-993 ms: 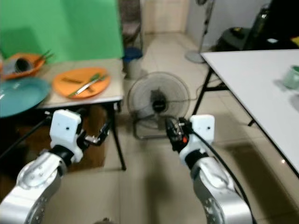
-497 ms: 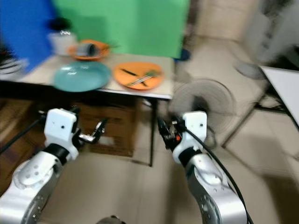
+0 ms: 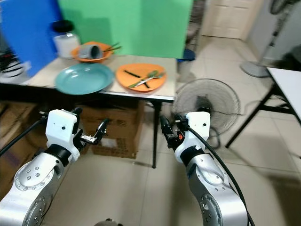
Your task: Setting the table
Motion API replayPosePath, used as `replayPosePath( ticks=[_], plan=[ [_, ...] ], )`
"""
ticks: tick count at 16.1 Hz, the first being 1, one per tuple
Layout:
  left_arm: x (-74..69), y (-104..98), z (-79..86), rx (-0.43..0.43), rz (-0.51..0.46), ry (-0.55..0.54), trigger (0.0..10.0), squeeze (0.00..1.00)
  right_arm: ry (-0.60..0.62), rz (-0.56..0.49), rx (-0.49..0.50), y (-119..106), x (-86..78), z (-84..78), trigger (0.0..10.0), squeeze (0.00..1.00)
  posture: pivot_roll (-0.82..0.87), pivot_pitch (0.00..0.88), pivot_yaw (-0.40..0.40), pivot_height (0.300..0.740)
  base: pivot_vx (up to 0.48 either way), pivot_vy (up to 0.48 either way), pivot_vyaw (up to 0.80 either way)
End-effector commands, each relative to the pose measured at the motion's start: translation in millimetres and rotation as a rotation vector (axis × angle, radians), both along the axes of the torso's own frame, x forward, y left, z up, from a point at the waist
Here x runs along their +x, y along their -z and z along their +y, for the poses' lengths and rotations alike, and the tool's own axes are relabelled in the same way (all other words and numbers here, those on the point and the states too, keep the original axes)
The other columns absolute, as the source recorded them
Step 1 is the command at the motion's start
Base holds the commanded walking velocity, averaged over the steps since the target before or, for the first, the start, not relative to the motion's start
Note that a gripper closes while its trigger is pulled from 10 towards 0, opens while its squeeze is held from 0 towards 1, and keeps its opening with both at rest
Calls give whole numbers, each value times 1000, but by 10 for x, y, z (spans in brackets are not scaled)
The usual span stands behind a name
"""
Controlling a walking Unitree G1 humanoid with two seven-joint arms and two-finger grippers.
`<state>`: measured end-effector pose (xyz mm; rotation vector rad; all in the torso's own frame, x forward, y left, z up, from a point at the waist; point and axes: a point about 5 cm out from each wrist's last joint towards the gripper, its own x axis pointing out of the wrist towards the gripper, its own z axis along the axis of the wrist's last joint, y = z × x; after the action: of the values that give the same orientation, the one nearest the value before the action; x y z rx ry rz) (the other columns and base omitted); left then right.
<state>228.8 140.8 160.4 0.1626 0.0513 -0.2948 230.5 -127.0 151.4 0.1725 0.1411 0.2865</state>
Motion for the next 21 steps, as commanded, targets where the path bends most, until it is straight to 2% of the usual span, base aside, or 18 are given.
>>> replayPosePath(
  ticks=[1, 3, 12, 15, 17, 21],
  plan=[
    [13, -27, -4, -2, -12, 9, 10000, 0, 7, 0, 2, -1, 22, -11, 10000, 0, 166, 0, 5, 740, 352, 0, 0],
    [6, -24, -5, -1, -13, 10, 10000, 0, -2, -1, -5, 1, 28, 1, 10000, 0, 167, 0, 4, 740, 354, 0, -759],
    [0, -29, 14, 0, -16, 2, 10000, 0, -16, -5, 13, -4, 61, 30, 10000, 0, 180, 0, -4, 740, 346, 0, 0],
    [-5, -34, 25, 1, -17, -3, 10000, 0, -58, -11, -26, -2, 67, 78, 10000, 0, 185, 0, -9, 740, 333, 0, 731],
    [-10, -32, 28, 1, -16, -4, 10000, 0, -48, -8, -16, 0, 71, 69, 10000, 0, 184, 0, -10, 740, 324, 0, 800],
    [-11, -24, 14, 3, -10, 8, 10000, 0, -21, -5, 5, -11, 88, 36, 10000, 0, 179, 0, -6, 740, 320, 0, 0]
  ],
)
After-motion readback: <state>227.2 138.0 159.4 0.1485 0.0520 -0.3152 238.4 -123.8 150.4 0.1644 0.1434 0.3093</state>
